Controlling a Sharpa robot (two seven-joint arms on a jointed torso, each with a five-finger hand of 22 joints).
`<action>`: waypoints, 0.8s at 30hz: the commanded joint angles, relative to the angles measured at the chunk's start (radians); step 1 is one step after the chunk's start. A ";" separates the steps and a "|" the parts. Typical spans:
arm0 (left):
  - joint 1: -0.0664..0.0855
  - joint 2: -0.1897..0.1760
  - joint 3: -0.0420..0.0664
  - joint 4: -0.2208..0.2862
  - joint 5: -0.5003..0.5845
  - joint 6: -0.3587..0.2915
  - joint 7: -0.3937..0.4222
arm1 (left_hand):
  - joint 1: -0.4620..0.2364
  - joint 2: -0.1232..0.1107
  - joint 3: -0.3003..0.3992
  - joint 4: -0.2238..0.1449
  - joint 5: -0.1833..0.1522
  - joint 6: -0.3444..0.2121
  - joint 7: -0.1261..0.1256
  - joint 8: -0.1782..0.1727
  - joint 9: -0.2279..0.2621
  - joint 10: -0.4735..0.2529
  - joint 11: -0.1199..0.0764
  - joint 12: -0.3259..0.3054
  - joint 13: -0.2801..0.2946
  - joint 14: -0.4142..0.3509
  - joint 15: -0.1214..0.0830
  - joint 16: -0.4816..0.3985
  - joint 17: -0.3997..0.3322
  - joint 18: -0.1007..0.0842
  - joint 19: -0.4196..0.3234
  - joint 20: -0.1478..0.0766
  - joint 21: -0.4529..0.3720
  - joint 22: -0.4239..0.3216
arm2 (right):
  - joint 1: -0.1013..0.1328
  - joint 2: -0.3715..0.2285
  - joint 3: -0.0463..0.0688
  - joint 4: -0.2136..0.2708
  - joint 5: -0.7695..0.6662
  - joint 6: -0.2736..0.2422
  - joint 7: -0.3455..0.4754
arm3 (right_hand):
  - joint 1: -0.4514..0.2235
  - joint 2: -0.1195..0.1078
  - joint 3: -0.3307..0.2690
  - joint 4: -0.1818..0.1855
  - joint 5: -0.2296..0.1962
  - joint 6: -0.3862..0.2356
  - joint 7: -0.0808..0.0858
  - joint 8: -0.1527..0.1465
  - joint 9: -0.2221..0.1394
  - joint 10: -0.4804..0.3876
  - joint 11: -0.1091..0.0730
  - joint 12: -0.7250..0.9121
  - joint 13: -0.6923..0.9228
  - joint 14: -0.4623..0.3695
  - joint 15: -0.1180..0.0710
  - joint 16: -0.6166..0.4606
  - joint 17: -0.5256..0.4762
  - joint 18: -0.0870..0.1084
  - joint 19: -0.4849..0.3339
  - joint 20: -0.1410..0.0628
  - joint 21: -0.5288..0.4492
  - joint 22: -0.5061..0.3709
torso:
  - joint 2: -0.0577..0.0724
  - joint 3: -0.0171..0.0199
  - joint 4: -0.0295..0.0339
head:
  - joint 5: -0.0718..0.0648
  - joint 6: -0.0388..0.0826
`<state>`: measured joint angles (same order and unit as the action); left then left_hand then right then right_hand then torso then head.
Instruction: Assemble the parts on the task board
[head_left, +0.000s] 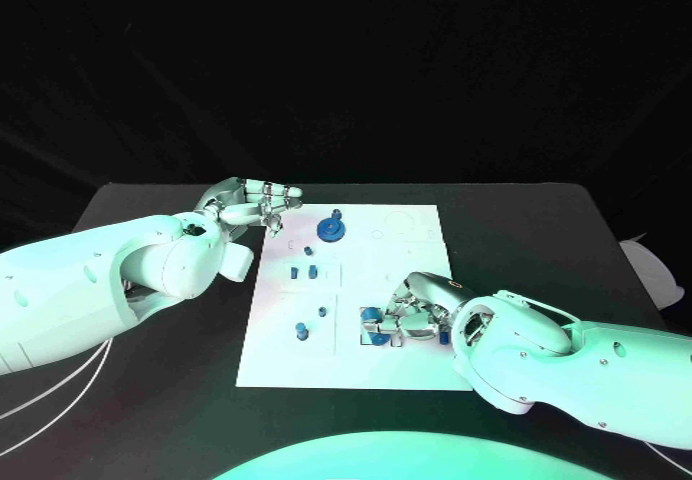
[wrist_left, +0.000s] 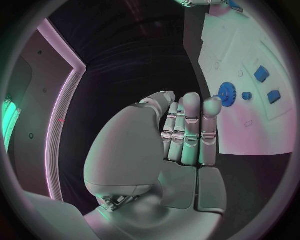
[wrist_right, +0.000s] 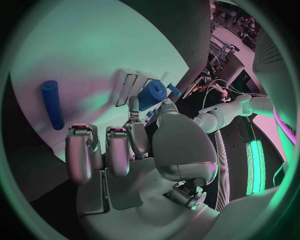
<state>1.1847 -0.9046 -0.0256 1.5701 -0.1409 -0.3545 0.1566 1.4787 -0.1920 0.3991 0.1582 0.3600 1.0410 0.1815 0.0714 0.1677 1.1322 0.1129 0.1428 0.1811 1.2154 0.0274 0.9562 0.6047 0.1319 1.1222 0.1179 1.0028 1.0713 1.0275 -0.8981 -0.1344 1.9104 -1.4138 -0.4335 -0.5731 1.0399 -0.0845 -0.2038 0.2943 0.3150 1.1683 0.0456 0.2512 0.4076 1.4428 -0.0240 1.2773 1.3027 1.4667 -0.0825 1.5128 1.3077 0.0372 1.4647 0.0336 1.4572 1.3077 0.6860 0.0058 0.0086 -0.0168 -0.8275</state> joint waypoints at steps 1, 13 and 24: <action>0.001 0.001 0.001 0.003 0.003 0.015 0.004 | -0.001 0.007 -0.005 -0.002 -0.004 -0.003 0.001 0.001 -0.002 -0.006 -0.002 0.002 0.002 -0.007 0.002 -0.005 -0.001 0.018 -0.005 0.003 -0.007 -0.002 | -0.001 0.004 0.000 -0.003 -0.024 0.009 -0.006 | -0.044 -0.035 0.013 0.003 -0.075 -0.013 0.000 0.004 0.006 -0.011 -0.001 -0.013 -0.008 0.077 -0.001 -0.007 0.142 -0.011 0.054 -0.005 -0.012 0.228 | 0.001 0.0000 0.0002 | -0.001 0.001; 0.001 -0.001 0.001 0.003 0.003 0.014 0.004 | -0.004 0.008 -0.006 -0.001 -0.003 -0.005 0.001 0.002 -0.003 -0.009 -0.002 0.004 0.002 -0.007 0.003 -0.005 -0.003 0.018 -0.006 0.003 -0.010 -0.004 | -0.002 0.004 0.000 0.013 -0.031 -0.021 0.008 | -0.123 -0.082 0.023 0.004 -0.168 -0.026 0.003 0.012 0.023 -0.013 0.002 -0.021 -0.006 0.078 0.002 -0.008 0.143 -0.011 0.054 -0.001 -0.012 0.228 | 0.000 0.0009 0.0002 | 0.000 0.002; 0.001 -0.004 0.001 0.003 0.003 0.016 0.003 | -0.004 0.012 -0.004 0.000 -0.002 -0.005 0.001 0.002 -0.004 -0.010 -0.002 0.005 0.002 -0.007 0.003 -0.005 -0.003 0.018 -0.006 0.004 -0.011 -0.004 | -0.011 -0.024 0.000 0.048 -0.067 -0.017 0.014 | 0.112 0.013 0.090 -0.020 0.001 -0.015 -0.010 0.038 0.049 0.017 -0.010 0.029 0.046 0.085 -0.008 0.008 0.173 -0.017 0.067 -0.009 0.017 0.236 | 0.000 0.0009 -0.0003 | 0.002 0.001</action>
<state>1.1847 -0.9087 -0.0256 1.5707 -0.1409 -0.3543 0.1560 1.4746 -0.1879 0.3991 0.1582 0.3600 1.0410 0.1815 0.0714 0.1654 1.1286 0.1092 0.1428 0.1819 1.2153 0.0274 0.9562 0.6028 0.1319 1.1222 0.1179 0.9952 1.0680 1.0186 -0.9212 -0.1342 1.9554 -1.4495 -0.4522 -0.5687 1.1417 -0.0732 -0.1167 0.2788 0.3122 1.1525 0.0406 0.2850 0.4555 1.4537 -0.0347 1.3037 1.3084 1.4666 -0.0824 1.5148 1.3074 0.0373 1.4648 0.0337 1.4698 1.3074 0.6862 0.0068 0.0086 -0.0151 -0.8258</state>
